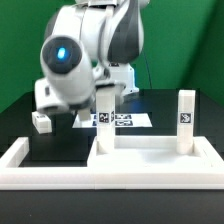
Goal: Assemble desk
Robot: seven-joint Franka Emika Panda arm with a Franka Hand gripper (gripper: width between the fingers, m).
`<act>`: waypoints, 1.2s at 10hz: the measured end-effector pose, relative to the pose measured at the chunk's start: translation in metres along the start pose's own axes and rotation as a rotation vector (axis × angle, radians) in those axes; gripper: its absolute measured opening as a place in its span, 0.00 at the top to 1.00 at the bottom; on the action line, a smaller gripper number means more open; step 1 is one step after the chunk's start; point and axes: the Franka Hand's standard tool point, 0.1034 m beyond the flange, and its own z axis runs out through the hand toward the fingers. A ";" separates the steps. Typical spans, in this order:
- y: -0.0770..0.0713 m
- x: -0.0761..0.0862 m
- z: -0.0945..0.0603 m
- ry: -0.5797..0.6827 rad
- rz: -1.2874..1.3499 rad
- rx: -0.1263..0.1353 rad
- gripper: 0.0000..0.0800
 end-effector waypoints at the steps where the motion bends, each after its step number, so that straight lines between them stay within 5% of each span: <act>1: -0.024 -0.017 -0.013 0.019 0.009 -0.017 0.64; 2: -0.048 -0.030 -0.027 0.031 0.041 -0.035 0.64; 4: -0.100 -0.031 -0.056 0.076 0.128 -0.078 0.64; 5: -0.110 -0.017 -0.065 0.136 0.116 -0.099 0.64; 8: -0.109 -0.013 -0.069 0.331 0.091 -0.103 0.64; 9: -0.106 0.001 -0.080 0.429 0.077 -0.112 0.64; 12: -0.123 0.005 -0.178 0.655 0.097 -0.098 0.64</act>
Offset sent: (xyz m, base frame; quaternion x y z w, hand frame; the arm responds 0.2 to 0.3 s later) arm 0.0480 0.0944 0.0472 -0.0342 -0.0235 0.1182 0.9921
